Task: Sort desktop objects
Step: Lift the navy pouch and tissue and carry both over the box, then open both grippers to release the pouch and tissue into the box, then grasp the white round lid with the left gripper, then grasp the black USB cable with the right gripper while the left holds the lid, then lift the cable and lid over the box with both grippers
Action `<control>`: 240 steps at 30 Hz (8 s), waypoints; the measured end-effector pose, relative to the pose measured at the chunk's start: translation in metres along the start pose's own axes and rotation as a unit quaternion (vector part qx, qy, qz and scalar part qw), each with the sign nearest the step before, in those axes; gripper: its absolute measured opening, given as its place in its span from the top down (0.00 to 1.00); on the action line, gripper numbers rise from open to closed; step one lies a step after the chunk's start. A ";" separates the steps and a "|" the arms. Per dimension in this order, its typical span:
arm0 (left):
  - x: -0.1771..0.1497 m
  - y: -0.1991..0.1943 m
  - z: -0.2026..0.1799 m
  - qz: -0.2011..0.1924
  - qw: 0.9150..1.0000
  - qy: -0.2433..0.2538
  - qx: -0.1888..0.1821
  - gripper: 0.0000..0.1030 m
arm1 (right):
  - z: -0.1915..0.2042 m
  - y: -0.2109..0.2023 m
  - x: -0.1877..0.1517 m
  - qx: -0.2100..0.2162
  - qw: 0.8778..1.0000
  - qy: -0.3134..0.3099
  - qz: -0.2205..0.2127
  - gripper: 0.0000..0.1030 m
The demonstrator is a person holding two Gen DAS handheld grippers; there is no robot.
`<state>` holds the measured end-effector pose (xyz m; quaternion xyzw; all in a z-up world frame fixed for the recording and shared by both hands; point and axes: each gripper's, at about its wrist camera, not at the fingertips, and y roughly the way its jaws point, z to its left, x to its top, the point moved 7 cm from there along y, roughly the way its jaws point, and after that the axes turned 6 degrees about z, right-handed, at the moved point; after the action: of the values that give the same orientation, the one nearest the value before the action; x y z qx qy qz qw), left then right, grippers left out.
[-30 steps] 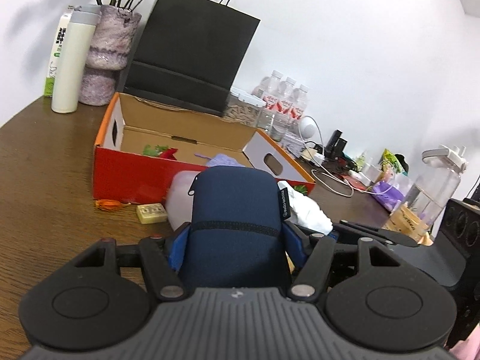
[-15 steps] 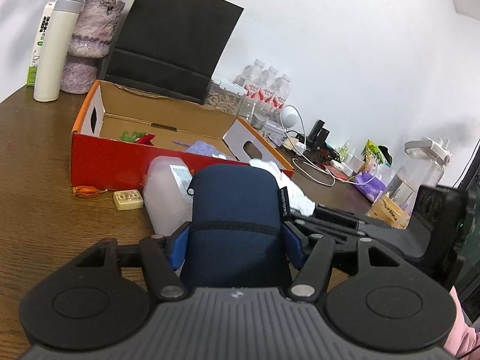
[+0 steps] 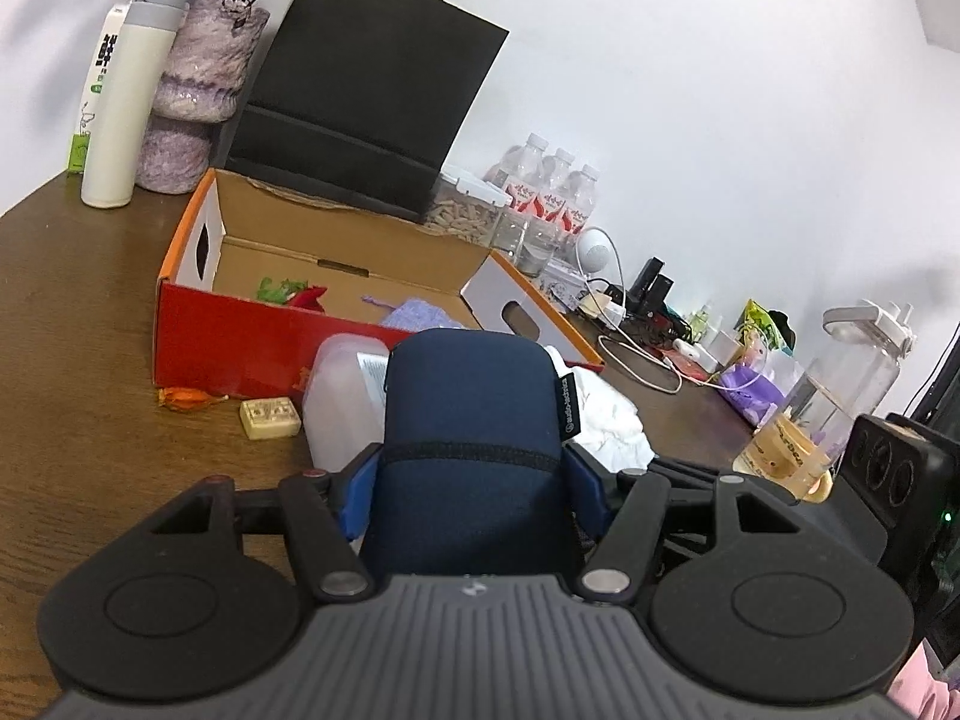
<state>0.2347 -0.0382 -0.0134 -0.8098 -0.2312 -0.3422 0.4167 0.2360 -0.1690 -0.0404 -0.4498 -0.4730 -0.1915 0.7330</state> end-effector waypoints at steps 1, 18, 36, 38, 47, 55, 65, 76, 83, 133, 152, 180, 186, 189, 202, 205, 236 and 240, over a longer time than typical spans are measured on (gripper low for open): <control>0.001 -0.001 0.000 -0.002 1.000 0.001 0.002 0.38 | -0.001 -0.001 0.001 -0.004 1.000 0.001 -0.003 0.87; 0.069 -0.005 -0.013 -0.073 0.995 0.052 0.047 0.38 | -0.030 -0.006 0.073 -0.054 0.997 -0.014 -0.057 0.87; 0.140 0.089 0.053 -0.084 0.985 0.051 0.143 0.38 | -0.106 0.104 0.118 -0.085 0.996 0.026 -0.007 0.87; 0.141 0.099 0.061 -0.075 0.984 0.052 0.151 0.38 | -0.111 0.115 0.114 -0.092 0.995 0.024 0.009 0.87; 0.128 0.127 0.080 -0.030 0.983 0.053 0.174 0.37 | -0.124 0.143 0.101 -0.109 0.993 0.014 0.053 0.86; 0.123 0.132 0.077 -0.023 0.980 0.065 0.187 0.35 | -0.123 0.146 0.093 -0.112 0.991 0.011 0.070 0.83; 0.129 0.114 0.075 -0.078 0.972 0.064 0.212 0.00 | -0.118 0.138 0.095 -0.122 0.991 0.003 0.059 0.03; 0.122 0.110 0.073 -0.074 0.970 0.069 0.222 0.00 | -0.118 0.131 0.095 -0.132 0.989 0.010 0.059 0.00; 0.115 0.085 0.065 -0.102 0.967 0.068 0.223 0.00 | -0.111 0.114 0.096 -0.138 0.990 0.000 0.036 0.00; -0.013 0.058 -0.046 -0.051 0.950 0.217 0.219 0.24 | -0.115 -0.009 -0.010 -0.157 0.985 0.027 0.067 0.00; -0.015 0.056 -0.049 -0.063 0.943 0.237 0.223 0.61 | -0.111 -0.004 -0.014 -0.155 0.985 0.021 0.074 0.00; 0.009 0.000 -0.019 -0.123 0.960 0.157 0.196 0.61 | -0.065 -0.003 -0.018 -0.121 0.989 0.033 0.078 0.46; 0.010 -0.006 -0.005 -0.119 0.963 0.144 0.196 0.61 | -0.062 0.007 -0.022 -0.111 0.986 0.079 0.098 0.54; 0.010 -0.008 0.001 -0.114 0.965 0.135 0.193 0.61 | -0.062 0.012 -0.023 -0.112 0.983 0.098 0.105 0.53; 0.009 -0.017 0.002 -0.120 0.968 0.132 0.177 0.61 | -0.059 0.019 -0.014 -0.094 0.983 0.131 0.085 0.79; 0.009 -0.018 0.003 -0.122 0.968 0.131 0.178 0.61 | -0.056 0.017 -0.011 -0.086 0.986 0.127 0.072 0.80; 0.034 -0.063 -0.053 -0.176 0.965 0.135 0.142 0.61 | 0.001 -0.084 0.069 -0.047 0.994 0.059 -0.081 0.89; 0.039 -0.069 -0.061 -0.184 0.963 0.138 0.139 0.61 | 0.006 -0.096 0.080 -0.048 0.993 0.050 -0.096 0.92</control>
<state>0.1931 -0.0478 0.0767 -0.6321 -0.3619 -0.4862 0.4828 0.2030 -0.2029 0.0755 -0.4264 -0.4670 -0.3059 0.7117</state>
